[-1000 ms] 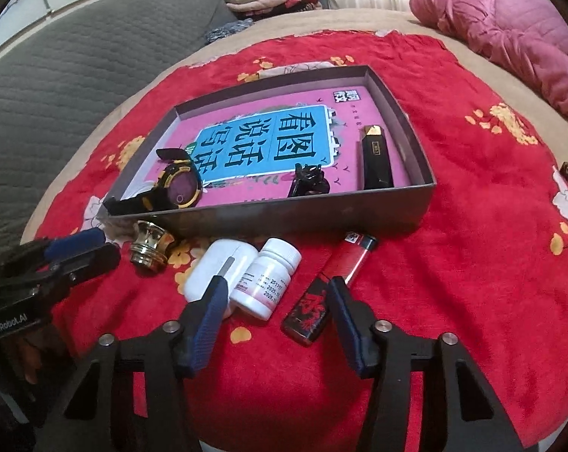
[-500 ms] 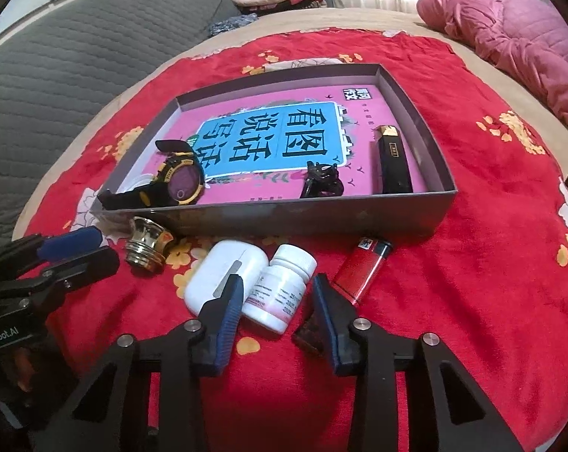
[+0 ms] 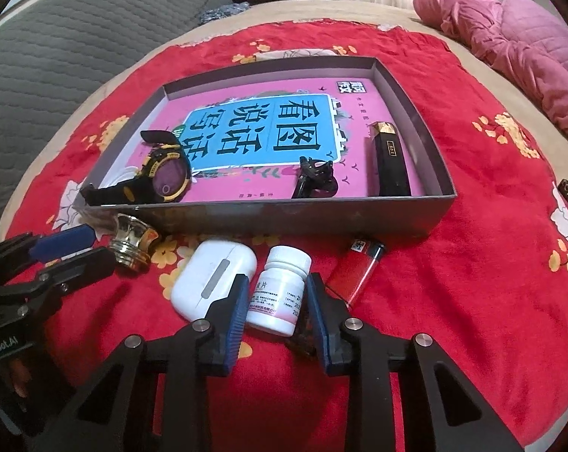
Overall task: Organize rigid objects
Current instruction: 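Close the right gripper on the pill bottle while the left gripper grasps the brass knob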
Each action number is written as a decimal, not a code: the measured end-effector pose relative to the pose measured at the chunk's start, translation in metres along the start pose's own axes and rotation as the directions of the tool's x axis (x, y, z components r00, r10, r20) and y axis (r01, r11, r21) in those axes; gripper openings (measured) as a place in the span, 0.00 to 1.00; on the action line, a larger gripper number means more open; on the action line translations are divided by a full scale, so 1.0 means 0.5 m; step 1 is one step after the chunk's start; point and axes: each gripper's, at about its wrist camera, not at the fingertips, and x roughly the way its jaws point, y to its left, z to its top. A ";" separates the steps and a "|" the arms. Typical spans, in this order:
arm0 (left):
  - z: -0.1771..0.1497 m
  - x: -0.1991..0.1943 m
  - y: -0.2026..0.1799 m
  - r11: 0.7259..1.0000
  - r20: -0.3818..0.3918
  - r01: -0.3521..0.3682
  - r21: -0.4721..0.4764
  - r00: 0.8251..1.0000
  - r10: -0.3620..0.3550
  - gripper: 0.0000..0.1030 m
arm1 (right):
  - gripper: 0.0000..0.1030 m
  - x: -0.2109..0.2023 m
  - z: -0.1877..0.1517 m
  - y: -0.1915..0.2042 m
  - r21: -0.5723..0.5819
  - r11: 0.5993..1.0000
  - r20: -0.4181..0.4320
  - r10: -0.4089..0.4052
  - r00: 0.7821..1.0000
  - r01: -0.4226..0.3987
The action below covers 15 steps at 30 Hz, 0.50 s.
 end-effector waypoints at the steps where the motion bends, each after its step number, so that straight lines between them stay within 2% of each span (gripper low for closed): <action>1: 0.000 0.001 0.001 1.000 0.000 0.001 -0.001 1.000 -0.001 0.47 | 0.30 0.006 0.002 0.000 0.005 1.000 -0.011 0.004 1.000 -0.004; 5: 0.001 0.007 0.002 1.000 -0.002 0.003 -0.009 1.000 -0.003 0.47 | 0.27 0.028 0.003 0.006 -0.005 1.000 -0.045 0.001 0.999 -0.001; 15: 0.011 0.033 0.006 0.999 -0.014 0.012 -0.046 1.000 -0.013 0.47 | 0.26 0.029 -0.005 0.003 -0.027 1.000 0.007 0.001 1.000 -0.001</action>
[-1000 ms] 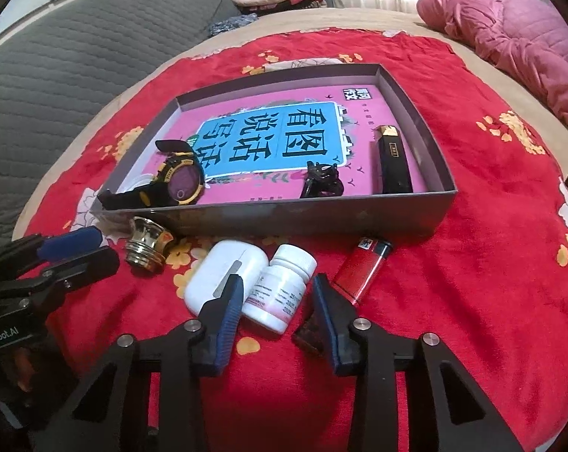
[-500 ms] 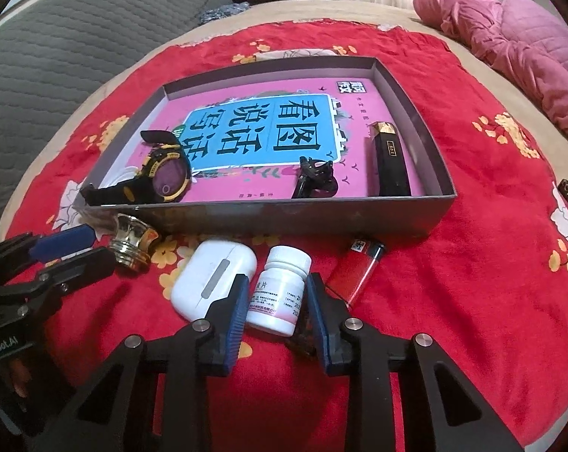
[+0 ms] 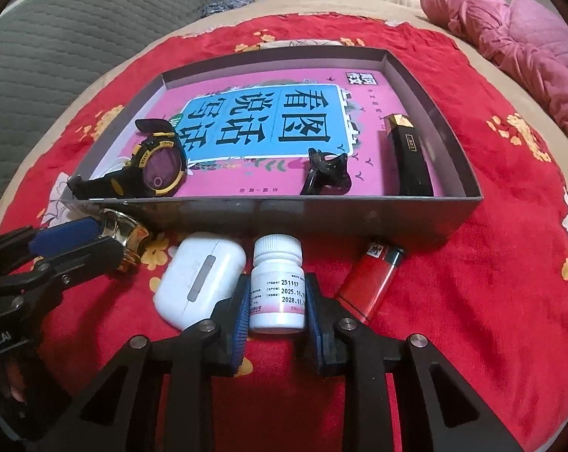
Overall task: Organize rigid objects
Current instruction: 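Close the right gripper on the pill bottle while the left gripper grasps the brass knob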
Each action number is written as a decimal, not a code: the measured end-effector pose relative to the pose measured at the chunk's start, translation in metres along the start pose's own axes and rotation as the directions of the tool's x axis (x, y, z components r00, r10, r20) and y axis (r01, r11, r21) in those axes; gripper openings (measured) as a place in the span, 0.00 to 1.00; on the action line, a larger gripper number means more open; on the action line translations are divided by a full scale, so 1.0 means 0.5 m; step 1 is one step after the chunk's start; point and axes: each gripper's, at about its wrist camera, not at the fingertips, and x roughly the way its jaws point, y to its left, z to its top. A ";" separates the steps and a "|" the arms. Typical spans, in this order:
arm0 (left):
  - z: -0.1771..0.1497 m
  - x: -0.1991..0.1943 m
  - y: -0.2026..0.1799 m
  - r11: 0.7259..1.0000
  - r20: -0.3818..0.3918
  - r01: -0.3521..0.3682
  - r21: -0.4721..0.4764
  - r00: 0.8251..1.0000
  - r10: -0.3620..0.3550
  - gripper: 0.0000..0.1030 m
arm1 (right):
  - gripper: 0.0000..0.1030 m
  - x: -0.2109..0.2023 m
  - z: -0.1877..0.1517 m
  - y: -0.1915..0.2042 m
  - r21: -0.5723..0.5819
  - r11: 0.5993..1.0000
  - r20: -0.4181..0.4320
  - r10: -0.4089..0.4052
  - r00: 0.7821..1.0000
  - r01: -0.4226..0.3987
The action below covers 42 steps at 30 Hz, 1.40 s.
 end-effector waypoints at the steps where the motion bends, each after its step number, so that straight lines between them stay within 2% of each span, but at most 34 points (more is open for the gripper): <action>1: -0.001 0.002 0.000 1.000 -0.003 -0.001 -0.002 1.000 0.001 0.47 | 0.26 0.000 -0.001 0.000 -0.002 1.000 0.003 0.002 1.000 -0.002; 16: 0.004 0.041 0.005 0.999 -0.054 -0.006 -0.048 0.999 0.003 0.47 | 0.26 0.002 0.001 0.004 -0.027 1.000 0.017 -0.009 1.000 0.009; 19: 0.006 0.045 0.003 0.999 -0.059 -0.011 -0.050 0.998 0.008 0.42 | 0.26 0.003 0.000 0.004 -0.031 0.999 0.021 -0.011 1.000 0.011; 28: 0.007 0.053 -0.009 0.999 -0.059 0.012 -0.031 0.998 -0.014 0.40 | 0.26 0.004 0.001 0.005 -0.039 0.999 0.023 -0.016 1.000 0.017; 31: 0.004 0.053 -0.012 1.000 -0.063 0.018 -0.016 0.998 -0.019 0.36 | 0.26 0.004 0.000 0.007 -0.040 0.999 0.024 -0.019 1.000 0.020; 42: 0.004 0.041 -0.015 0.999 -0.045 0.044 0.003 0.998 -0.044 0.36 | 0.26 -0.004 -0.001 0.009 -0.042 0.999 0.038 -0.021 0.999 0.023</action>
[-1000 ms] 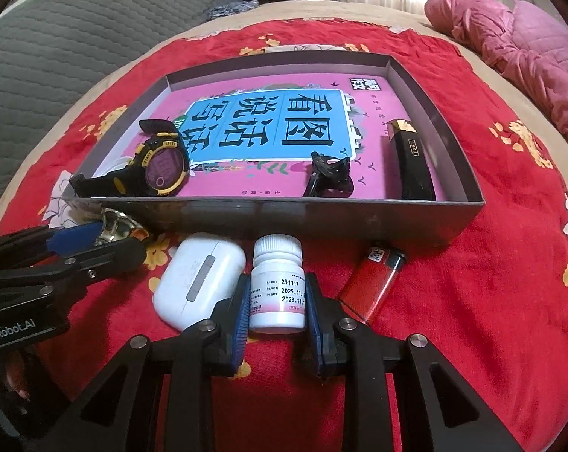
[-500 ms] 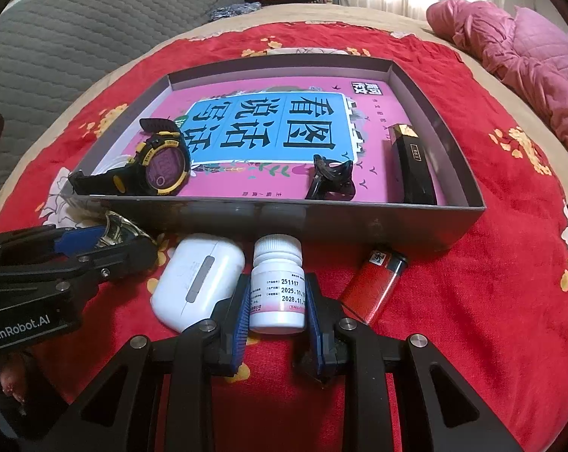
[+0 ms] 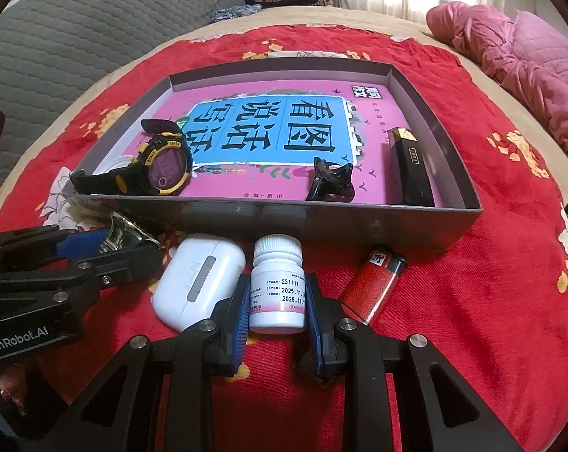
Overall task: Organize rigid objects
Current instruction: 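Close the right gripper on the pill bottle while the left gripper grasps the brass knob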
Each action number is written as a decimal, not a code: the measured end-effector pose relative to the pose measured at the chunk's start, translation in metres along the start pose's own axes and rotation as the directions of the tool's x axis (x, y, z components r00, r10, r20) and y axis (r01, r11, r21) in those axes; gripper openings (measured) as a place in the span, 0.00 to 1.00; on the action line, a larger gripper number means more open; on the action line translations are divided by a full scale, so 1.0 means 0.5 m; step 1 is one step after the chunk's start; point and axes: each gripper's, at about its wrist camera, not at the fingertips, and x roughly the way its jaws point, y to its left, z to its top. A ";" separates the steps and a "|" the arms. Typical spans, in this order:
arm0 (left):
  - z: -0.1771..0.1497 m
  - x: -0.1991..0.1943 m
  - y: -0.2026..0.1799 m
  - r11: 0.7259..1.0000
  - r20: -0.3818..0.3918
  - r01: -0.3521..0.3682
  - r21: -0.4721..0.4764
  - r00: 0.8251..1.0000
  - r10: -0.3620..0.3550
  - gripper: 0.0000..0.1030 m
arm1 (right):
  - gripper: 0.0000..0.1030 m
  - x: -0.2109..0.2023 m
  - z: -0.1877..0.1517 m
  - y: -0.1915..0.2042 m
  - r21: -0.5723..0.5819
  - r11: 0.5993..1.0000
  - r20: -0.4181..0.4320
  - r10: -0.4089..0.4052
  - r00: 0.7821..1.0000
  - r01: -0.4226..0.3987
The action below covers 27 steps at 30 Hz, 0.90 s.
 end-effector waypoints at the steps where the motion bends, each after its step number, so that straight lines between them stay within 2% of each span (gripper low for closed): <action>1: 0.000 -0.001 0.001 1.000 0.001 0.002 0.001 1.000 -0.002 0.36 | 0.26 -0.002 0.000 0.000 -0.003 1.000 0.004 -0.002 1.000 0.002; 27: -0.009 -0.069 0.016 1.000 0.057 -0.007 -0.013 0.998 0.008 0.36 | 0.26 -0.076 -0.004 -0.003 0.006 1.000 0.092 0.000 0.996 0.000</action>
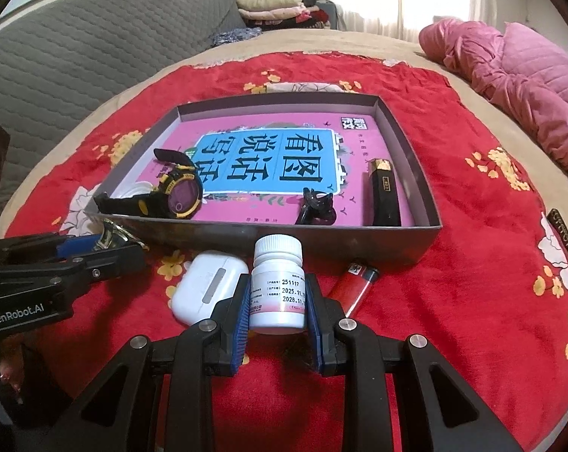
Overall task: Organize rigid objects
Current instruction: 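Close the right gripper on the pill bottle while the left gripper grasps the brass knob, then lift the pill bottle over the box with the right gripper while the left carries the knob there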
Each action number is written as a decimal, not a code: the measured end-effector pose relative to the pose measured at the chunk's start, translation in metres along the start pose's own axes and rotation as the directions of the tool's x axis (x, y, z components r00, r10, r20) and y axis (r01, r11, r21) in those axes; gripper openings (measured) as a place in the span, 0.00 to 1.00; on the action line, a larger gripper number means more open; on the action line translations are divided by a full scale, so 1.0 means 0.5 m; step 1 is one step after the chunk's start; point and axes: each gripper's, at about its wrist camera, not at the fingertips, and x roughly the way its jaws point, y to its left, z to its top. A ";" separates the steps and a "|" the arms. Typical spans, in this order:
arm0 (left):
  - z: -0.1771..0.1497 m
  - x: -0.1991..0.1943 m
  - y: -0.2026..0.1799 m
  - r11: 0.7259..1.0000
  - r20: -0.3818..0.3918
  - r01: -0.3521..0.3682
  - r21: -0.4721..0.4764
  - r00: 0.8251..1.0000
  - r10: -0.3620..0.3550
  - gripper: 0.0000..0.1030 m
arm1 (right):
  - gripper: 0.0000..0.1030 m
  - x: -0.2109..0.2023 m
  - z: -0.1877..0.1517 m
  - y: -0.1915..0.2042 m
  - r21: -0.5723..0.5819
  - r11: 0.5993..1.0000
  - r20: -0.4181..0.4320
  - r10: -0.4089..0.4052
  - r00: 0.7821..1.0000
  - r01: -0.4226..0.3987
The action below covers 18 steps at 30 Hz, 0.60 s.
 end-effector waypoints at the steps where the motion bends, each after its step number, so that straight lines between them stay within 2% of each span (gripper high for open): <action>1: 0.000 -0.003 0.000 1.000 0.004 -0.002 0.000 1.000 0.002 0.36 | 0.26 -0.004 0.000 -0.001 0.002 1.000 0.004 0.000 1.000 0.000; 18: 0.012 -0.057 0.028 0.998 0.094 -0.037 -0.046 0.995 0.041 0.36 | 0.26 -0.053 0.008 -0.030 0.053 0.999 0.081 -0.003 0.997 -0.002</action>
